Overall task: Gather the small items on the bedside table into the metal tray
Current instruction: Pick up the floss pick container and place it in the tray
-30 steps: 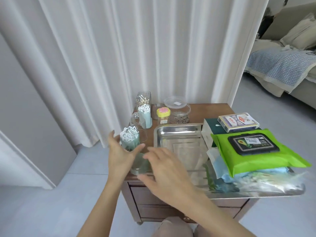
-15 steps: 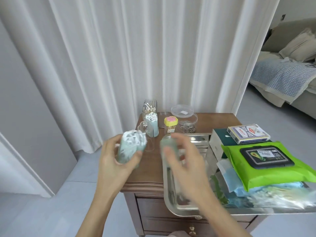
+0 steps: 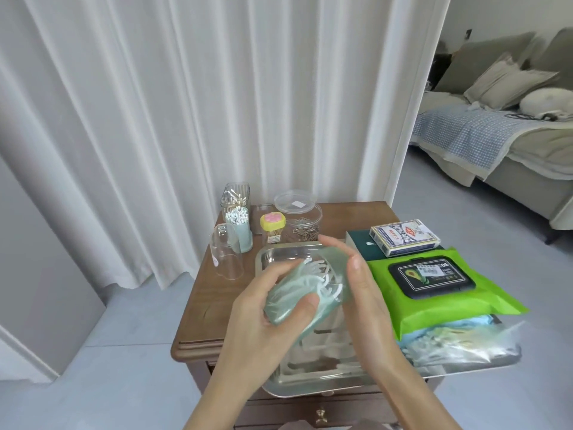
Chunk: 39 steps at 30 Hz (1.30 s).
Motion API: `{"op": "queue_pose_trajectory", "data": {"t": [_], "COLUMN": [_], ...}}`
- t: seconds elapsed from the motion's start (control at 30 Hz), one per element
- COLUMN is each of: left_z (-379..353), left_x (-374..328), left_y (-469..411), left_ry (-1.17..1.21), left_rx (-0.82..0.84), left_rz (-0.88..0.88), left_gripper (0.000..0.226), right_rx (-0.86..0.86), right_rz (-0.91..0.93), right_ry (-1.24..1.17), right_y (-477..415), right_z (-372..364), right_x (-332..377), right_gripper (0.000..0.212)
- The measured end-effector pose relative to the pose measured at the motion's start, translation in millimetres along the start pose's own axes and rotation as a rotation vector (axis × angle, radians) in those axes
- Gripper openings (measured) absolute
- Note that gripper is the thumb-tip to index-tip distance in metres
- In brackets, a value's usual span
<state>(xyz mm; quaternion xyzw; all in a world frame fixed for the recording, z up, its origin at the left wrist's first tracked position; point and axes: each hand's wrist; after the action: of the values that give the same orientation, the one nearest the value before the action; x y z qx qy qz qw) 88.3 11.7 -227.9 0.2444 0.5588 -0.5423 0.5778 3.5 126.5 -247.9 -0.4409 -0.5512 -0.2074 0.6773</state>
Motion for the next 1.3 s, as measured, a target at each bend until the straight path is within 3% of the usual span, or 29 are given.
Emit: {"op": "queue_pose_trajectory", "data": {"t": [0.1, 0.27, 0.43, 0.6, 0.8, 0.97, 1.3], "left_z": [-6.0, -13.6, -18.7, -16.8, -17.2, -13.1, -3.4], "left_x": [-3.1, -3.4, -4.0, -5.2, 8.0, 5.6, 6.1], "left_y": [-0.1, -1.5, -0.5, 1.3, 3.0, 1.2, -2.3], "left_ry": [0.027, 0.100, 0.077, 0.010, 0.128, 0.050, 0.087], "left_rx": [0.008, -0.034, 0.008, 0.106, 0.029, 0.173, 0.281], "left_rz": [0.037, 0.128, 0.098, 0.036, 0.137, 0.055, -0.011], "left_gripper": [0.032, 0.021, 0.027, 0.034, 0.042, 0.033, 0.039], "right_rx": [-0.004, -0.034, -0.065, 0.019, 0.100, 0.154, 0.272], "right_rz": [0.029, -0.012, 0.063, 0.101, 0.053, 0.071, 0.058], "right_ry": [0.064, 0.008, 0.138, 0.227, 0.221, 0.303, 0.341], "right_y": [4.2, 6.7, 14.4, 14.6, 18.0, 21.1, 18.7], "right_z": [8.6, 20.2, 19.3, 18.2, 23.3, 21.3, 32.4], "right_x": [-1.2, 0.8, 3.4, 3.7, 2.3, 6.6, 1.9], "right_gripper": [0.050, 0.061, 0.053, 0.051, 0.053, 0.049, 0.053]}}
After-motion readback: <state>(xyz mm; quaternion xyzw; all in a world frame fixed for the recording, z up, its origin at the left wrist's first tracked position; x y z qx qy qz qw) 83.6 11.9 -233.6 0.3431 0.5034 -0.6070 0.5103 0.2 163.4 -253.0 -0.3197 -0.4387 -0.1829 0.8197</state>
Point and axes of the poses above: each hand's wrist, its own y-axis away from the middle knuckle, its own z-axis out of the back of the hand, x = y × z, and after that the axes turned 5 degrees about x, right-handed
